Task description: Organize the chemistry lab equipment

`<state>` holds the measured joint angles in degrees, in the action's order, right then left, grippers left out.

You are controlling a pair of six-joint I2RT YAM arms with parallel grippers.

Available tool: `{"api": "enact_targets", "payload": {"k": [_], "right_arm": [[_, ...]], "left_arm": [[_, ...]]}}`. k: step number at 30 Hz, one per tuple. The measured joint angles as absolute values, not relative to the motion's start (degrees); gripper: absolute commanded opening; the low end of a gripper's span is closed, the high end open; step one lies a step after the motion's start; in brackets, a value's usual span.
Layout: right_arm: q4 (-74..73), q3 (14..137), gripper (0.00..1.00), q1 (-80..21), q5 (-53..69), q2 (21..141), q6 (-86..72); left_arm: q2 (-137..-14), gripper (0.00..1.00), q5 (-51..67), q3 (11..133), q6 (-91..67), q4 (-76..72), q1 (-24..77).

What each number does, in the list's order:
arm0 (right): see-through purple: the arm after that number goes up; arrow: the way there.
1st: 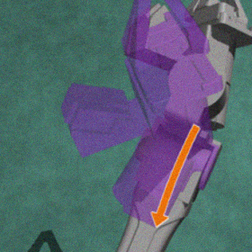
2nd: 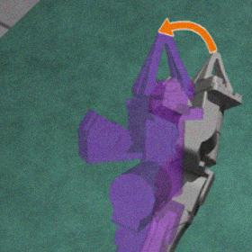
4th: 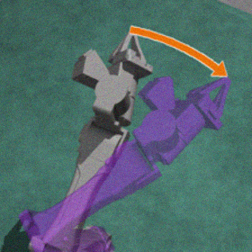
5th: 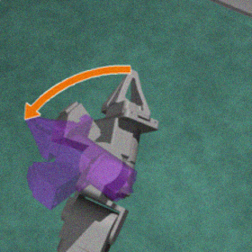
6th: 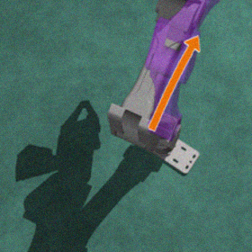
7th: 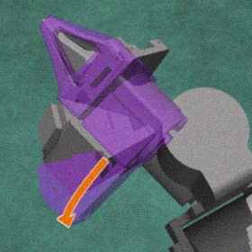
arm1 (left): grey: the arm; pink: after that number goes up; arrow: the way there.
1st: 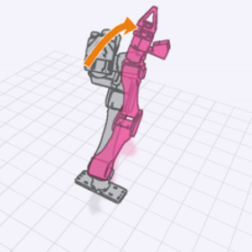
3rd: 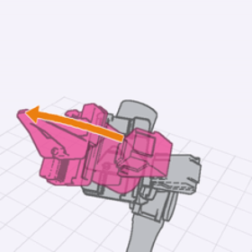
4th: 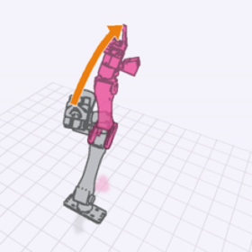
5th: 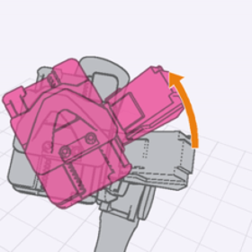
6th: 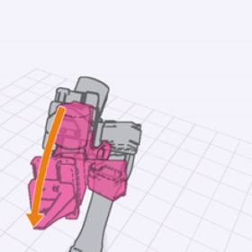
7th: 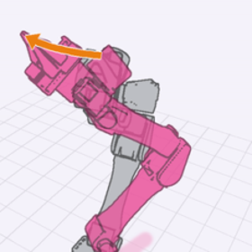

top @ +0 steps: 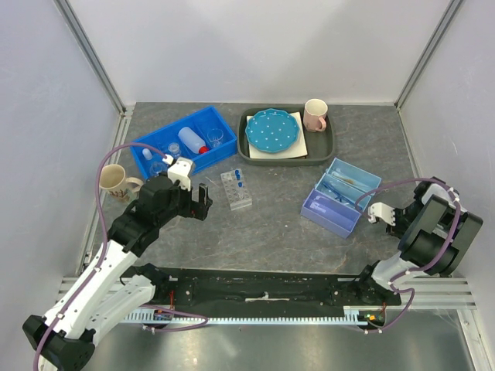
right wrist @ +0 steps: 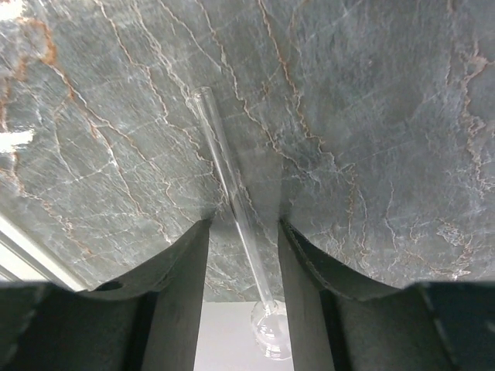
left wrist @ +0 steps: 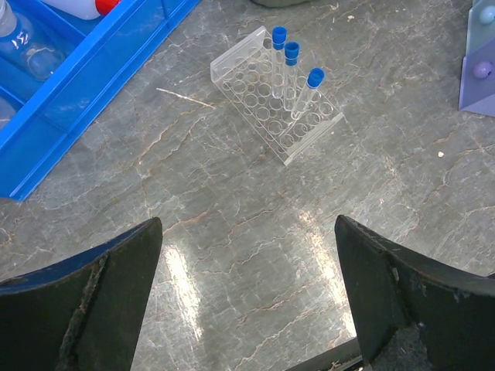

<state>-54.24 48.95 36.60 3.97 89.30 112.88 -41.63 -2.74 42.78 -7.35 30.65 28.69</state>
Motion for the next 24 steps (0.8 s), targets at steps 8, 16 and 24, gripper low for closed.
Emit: {"api": "enact_targets", "payload": {"k": [8,16,24], "right_arm": [[-52.45,48.93,0.36,36.60,3.95,89.60,112.99],[-51.20,48.95,0.27,36.60,3.55,89.84,112.97],[-51.05,48.95,0.19,36.60,3.36,89.86,112.95]], "left_arm": [[-41.69,0.98,-1.74,42.76,-7.33,30.09,28.67],[-41.69,0.98,-1.06,42.74,-7.31,29.91,28.67],[-41.69,0.98,0.03,42.74,-7.31,29.89,28.67]]}}
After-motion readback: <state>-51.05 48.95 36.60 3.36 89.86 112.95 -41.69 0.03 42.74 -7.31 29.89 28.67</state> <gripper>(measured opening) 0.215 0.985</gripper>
